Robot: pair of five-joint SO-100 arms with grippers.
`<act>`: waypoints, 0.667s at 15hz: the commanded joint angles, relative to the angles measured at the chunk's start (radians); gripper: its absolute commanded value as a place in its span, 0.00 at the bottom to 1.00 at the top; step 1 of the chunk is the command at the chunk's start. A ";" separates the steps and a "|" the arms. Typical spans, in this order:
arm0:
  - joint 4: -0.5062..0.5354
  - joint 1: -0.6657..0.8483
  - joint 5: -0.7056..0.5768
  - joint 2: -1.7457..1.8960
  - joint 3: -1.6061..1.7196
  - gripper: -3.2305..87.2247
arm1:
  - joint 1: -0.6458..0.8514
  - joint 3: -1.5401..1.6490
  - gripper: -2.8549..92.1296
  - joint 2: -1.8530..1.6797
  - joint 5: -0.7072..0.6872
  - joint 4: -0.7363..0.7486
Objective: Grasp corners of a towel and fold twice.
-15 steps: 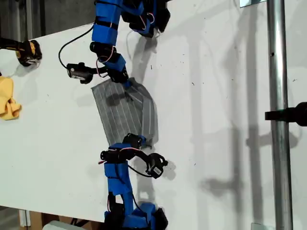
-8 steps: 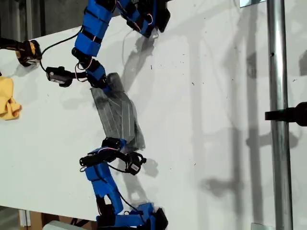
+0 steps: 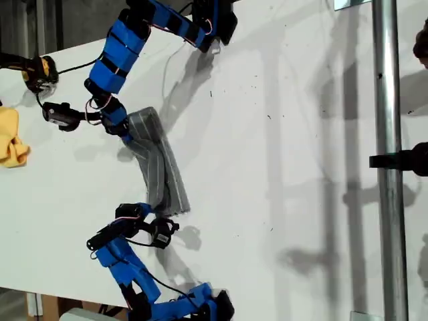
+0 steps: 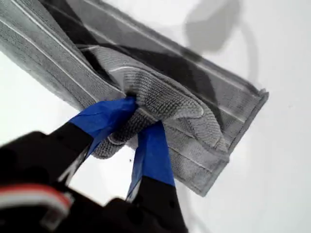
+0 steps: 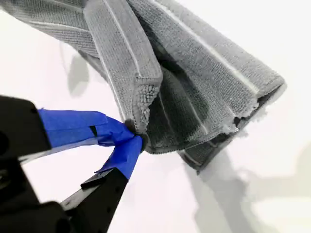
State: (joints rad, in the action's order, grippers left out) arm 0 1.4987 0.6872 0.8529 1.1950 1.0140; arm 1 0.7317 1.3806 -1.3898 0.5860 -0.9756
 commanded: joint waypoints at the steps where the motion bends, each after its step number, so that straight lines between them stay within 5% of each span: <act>1: -0.009 0.064 -0.029 0.078 -0.061 0.01 | 0.037 -0.083 0.03 -0.017 -0.011 0.080; 6: -0.020 0.123 -0.049 0.138 -0.060 0.01 | 0.077 -0.129 0.03 -0.012 -0.011 0.140; 10: -0.051 0.044 0.017 0.064 0.011 0.01 | 0.084 -0.117 0.03 0.069 -0.011 -0.011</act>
State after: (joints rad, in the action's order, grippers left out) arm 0 1.4588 0.7701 0.8468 1.2579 1.0339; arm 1 0.8023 1.3254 -1.3131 0.5860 -0.9572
